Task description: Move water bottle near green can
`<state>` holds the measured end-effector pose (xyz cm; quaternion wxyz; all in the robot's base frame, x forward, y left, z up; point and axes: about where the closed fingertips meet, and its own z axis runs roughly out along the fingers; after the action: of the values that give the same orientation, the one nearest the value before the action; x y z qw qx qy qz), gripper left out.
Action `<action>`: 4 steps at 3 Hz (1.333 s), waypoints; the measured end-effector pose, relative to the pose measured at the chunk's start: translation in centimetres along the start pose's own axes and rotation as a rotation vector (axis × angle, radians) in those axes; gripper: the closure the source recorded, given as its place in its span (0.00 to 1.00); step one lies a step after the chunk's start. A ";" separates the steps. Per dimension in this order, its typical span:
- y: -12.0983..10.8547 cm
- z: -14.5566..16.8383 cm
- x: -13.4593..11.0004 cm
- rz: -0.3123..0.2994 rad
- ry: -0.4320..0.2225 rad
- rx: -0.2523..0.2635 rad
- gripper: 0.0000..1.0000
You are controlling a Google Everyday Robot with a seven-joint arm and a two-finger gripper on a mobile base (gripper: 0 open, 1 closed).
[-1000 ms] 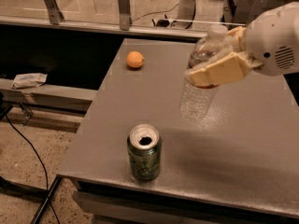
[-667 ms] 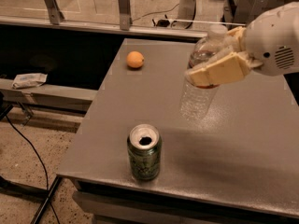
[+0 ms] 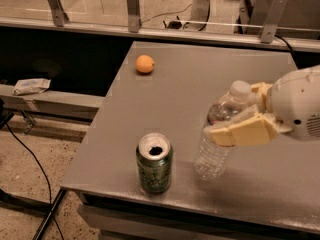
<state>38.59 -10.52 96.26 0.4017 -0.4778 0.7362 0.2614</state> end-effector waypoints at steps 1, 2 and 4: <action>1.5 0.6 1.7 0.023 0.003 -0.021 1.00; 2.7 1.7 2.4 -0.002 0.019 -0.013 0.82; 3.4 3.2 2.4 -0.075 0.033 0.003 0.36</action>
Offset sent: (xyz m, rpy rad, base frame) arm -0.0307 0.0202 -0.0476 -0.0411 -0.0094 0.0128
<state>36.02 -7.83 92.47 0.3998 -0.5086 0.7247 0.2371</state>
